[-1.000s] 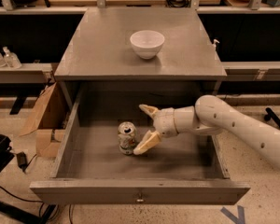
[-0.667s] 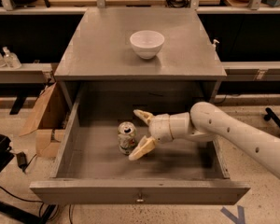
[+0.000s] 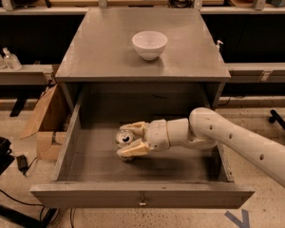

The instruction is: Pick 7up can from top drawer and place on counter

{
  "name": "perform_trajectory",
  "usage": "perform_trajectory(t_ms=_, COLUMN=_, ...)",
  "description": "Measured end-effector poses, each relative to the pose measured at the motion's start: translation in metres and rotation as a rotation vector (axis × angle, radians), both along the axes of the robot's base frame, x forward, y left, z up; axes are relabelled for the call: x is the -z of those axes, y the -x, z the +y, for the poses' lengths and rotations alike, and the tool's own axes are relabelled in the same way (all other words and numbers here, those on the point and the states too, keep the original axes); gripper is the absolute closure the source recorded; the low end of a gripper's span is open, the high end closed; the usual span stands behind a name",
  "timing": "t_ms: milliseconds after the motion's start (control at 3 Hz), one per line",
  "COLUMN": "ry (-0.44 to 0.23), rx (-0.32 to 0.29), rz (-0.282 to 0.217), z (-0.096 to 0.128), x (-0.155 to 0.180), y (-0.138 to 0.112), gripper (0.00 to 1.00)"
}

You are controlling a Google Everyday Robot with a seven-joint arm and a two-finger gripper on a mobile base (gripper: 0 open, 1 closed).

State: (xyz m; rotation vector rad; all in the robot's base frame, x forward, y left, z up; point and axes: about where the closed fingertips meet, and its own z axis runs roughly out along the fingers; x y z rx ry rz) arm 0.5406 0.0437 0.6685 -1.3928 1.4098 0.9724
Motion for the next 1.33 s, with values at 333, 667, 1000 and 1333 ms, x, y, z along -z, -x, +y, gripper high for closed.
perform_trajectory(t_ms=333, ry=-0.028, rx=-0.018, rz=0.015, z=0.014, x=-0.013, y=0.005, gripper=0.64)
perform_trajectory(t_ms=667, ry=-0.034, rx=-0.027, rz=0.013, z=0.025, x=-0.031, y=0.003, gripper=0.90)
perform_trajectory(t_ms=1000, ry=-0.021, rx=-0.013, rz=-0.001, z=0.026, x=-0.075, y=-0.003, gripper=1.00)
perform_trajectory(t_ms=1333, ry=-0.008, rx=0.016, rz=-0.061, z=0.032, x=-0.163, y=-0.010, gripper=1.00)
